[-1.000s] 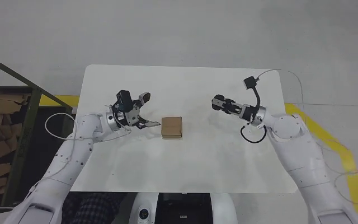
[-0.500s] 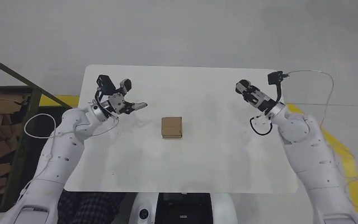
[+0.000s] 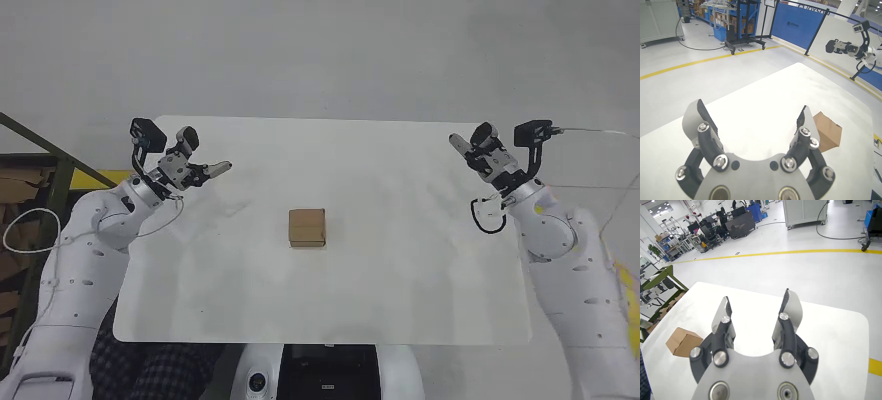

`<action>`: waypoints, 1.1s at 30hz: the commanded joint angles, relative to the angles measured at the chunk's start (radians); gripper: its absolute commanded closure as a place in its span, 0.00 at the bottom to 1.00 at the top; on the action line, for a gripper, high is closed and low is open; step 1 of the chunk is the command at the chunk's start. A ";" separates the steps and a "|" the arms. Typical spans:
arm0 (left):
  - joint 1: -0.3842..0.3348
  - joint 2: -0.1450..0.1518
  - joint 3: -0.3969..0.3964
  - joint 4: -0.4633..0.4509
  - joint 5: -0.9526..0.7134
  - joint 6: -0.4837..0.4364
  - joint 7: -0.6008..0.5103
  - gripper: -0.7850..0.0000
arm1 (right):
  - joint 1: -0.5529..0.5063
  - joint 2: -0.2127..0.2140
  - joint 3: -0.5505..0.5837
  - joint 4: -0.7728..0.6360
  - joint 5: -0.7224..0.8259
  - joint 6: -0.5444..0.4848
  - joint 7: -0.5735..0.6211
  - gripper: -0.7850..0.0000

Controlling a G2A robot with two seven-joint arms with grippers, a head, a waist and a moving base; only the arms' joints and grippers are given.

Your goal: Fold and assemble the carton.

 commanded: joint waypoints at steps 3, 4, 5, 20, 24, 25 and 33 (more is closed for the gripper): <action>0.009 0.003 -0.021 0.002 -0.019 0.006 -0.023 0.00 | -0.004 0.001 0.009 -0.002 -0.008 -0.001 -0.012 0.00; 0.012 0.005 -0.030 0.000 -0.025 0.007 -0.028 0.00 | -0.004 0.001 0.009 -0.002 -0.008 -0.001 -0.012 0.00; 0.015 0.005 -0.034 -0.001 -0.027 0.008 -0.030 0.00 | -0.004 0.001 0.009 -0.002 -0.008 -0.001 -0.012 0.00; 0.041 0.010 -0.068 -0.022 -0.044 0.012 -0.039 0.00 | -0.004 0.001 0.009 -0.002 -0.008 -0.001 -0.012 0.00; 0.041 0.010 -0.068 -0.022 -0.043 0.012 -0.039 0.00 | -0.004 0.001 0.009 -0.002 -0.008 -0.001 -0.012 0.00; 0.041 0.010 -0.068 -0.022 -0.043 0.012 -0.039 0.00 | -0.004 0.001 0.009 -0.002 -0.008 -0.001 -0.012 0.00; 0.041 0.010 -0.068 -0.022 -0.043 0.012 -0.039 0.00 | -0.004 0.001 0.009 -0.002 -0.008 -0.001 -0.012 0.00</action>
